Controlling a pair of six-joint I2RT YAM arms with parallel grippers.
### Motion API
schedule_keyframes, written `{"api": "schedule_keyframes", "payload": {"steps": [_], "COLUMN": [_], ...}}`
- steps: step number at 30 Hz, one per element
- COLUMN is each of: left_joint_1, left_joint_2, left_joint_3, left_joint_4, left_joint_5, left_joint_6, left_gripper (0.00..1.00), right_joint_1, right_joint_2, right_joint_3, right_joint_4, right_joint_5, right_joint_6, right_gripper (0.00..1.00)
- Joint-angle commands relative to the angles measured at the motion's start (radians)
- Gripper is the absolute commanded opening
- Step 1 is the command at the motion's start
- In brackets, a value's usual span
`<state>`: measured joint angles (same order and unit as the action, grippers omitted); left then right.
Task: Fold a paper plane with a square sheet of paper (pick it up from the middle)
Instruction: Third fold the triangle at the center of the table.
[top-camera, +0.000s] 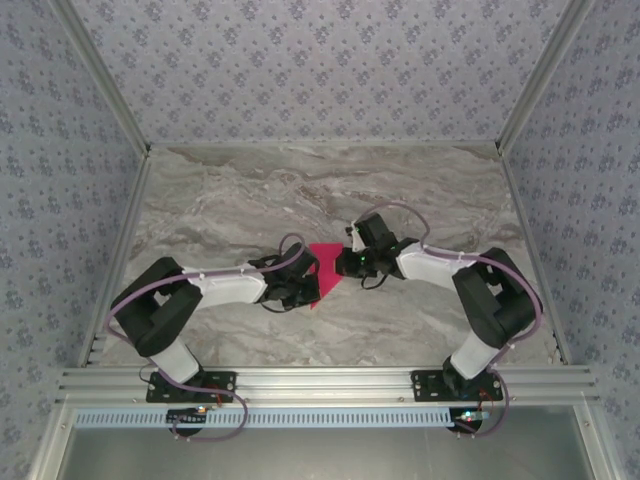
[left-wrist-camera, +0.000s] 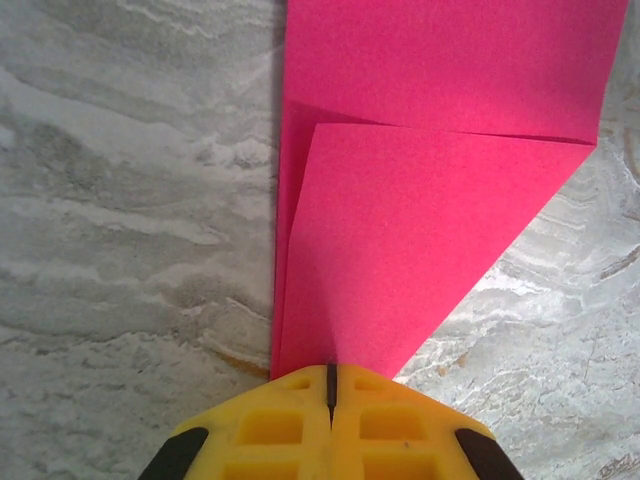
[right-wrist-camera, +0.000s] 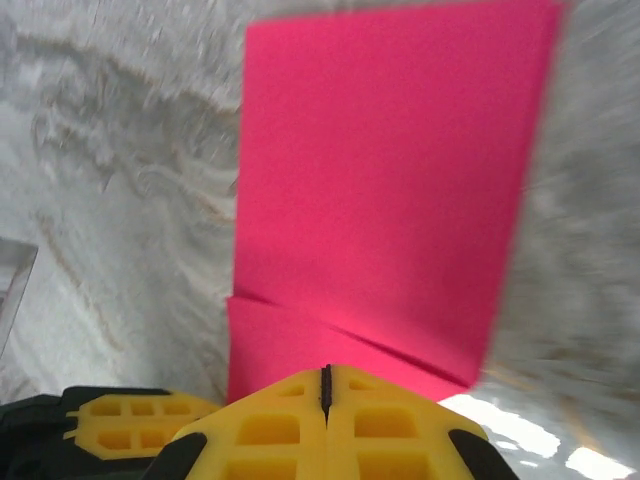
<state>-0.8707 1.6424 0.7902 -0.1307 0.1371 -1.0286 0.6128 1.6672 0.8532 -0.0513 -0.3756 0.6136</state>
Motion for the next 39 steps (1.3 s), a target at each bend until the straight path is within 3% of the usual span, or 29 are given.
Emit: {"api": "schedule_keyframes", "payload": {"steps": [1, 7, 13, 25, 34, 39], "left_joint_1": [0.0, 0.013, 0.064, 0.078, 0.073, 0.019], "left_joint_2": [0.034, -0.017, -0.044, 0.054, 0.076, 0.044], "left_joint_3": [-0.017, -0.014, -0.028, -0.037, -0.111, -0.095], "left_joint_4": [-0.091, -0.054, 0.107, 0.244, 0.232, 0.039], "left_joint_5": [0.003, 0.015, 0.114, 0.213, 0.242, 0.201], "left_joint_6": [0.043, 0.085, 0.105, 0.101, 0.115, 0.228], "left_gripper": [0.0, 0.0, 0.0, 0.04, 0.03, 0.03], "right_joint_1": [0.013, -0.005, -0.02, -0.024, -0.043, -0.057], "right_joint_2": [0.071, 0.124, 0.143, 0.172, 0.188, 0.205], "right_joint_3": [0.026, 0.017, -0.003, 0.003, 0.004, 0.007], "right_joint_4": [0.04, 0.047, 0.027, 0.0, -0.059, -0.093], "right_joint_5": [-0.074, -0.079, -0.075, -0.065, -0.019, 0.017], "right_joint_6": [0.052, 0.062, 0.049, 0.043, 0.049, 0.066], "right_gripper": [0.0, 0.0, 0.0, 0.0, 0.0, 0.0]}}
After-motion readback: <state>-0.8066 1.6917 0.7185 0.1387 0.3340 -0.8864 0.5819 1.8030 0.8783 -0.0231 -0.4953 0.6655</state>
